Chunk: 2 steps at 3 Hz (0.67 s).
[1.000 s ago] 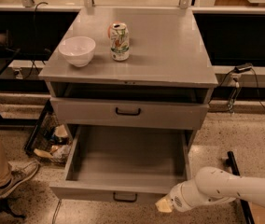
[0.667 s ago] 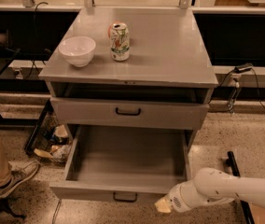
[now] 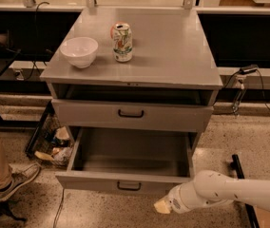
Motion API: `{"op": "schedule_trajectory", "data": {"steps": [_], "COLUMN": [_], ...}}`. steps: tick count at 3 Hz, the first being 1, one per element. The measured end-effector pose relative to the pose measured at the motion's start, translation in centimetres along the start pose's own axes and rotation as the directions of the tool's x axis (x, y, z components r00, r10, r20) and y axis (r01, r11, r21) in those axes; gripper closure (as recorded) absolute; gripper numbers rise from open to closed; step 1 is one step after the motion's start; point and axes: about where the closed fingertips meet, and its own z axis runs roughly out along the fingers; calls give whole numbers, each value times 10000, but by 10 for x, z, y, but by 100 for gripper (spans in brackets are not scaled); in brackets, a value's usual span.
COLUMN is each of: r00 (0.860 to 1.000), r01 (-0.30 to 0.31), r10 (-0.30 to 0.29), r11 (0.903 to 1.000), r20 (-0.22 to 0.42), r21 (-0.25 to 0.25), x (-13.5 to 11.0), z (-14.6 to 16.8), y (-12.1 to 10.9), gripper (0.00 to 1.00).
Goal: Close middle drawer
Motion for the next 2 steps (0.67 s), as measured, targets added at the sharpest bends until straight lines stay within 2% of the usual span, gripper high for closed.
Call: {"op": "schedule_trajectory", "data": {"steps": [1,2], "r00": [9979,9939], "r01": [292,574], "r10": [-297,-581], "r11": [9995,9983], "r20": [578,933], "r21": [86,100], "x": [-33,-51], "z": [22,42], "y": [-21,-31], "gripper": [100,100]}}
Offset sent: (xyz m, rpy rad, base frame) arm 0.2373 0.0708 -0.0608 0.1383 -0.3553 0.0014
